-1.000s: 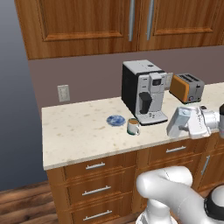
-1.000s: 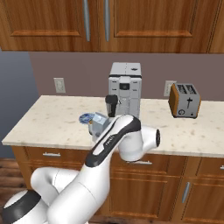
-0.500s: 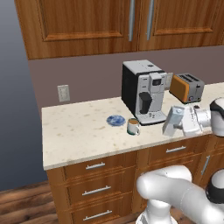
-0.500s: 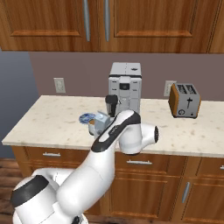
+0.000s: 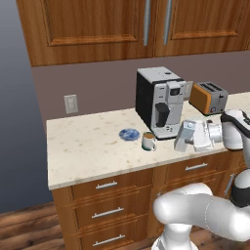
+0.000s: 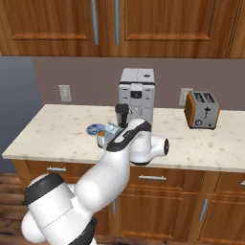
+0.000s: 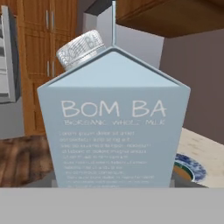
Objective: Take a sugar cube from the saucer and place it inside the coffee. Then, grab milk from the fridge and place it next to the coffee on the counter to sweeten the coffee.
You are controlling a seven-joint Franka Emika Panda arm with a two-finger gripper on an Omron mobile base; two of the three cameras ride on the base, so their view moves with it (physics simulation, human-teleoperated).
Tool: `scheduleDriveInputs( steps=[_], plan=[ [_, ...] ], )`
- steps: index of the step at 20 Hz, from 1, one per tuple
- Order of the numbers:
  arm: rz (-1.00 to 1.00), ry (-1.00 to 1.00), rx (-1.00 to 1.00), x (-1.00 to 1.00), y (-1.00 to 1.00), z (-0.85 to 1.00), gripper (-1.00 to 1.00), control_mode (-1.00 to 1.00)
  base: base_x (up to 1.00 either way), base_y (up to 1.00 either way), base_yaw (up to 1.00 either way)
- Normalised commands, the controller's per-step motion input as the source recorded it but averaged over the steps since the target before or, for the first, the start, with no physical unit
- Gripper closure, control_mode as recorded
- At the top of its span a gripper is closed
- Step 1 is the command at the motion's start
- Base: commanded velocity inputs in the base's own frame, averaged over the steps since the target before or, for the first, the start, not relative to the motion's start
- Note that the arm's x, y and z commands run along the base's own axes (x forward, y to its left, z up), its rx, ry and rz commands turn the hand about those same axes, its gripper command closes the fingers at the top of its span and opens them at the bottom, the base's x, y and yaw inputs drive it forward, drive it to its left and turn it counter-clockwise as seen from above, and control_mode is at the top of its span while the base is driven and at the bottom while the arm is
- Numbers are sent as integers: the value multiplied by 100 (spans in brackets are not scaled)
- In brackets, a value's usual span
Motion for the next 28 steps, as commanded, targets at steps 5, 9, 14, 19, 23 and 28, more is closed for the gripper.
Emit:
scheduleDriveInputs(
  steps=[5,9,14,19,23,28],
  plan=[
    [-2,2,0,47,4,-21,100,-100,0,0,0],
    [-5,0,-1,34,0,-26,100,-100,0,0,0],
    [-5,0,-7,24,0,-42,100,-100,0,0,0],
    [-2,2,-4,18,0,-45,100,-100,0,0,0],
    [-1,0,0,24,0,-35,100,-100,0,0,0],
    [-2,0,0,17,0,-22,100,-100,0,0,0]
  ],
)
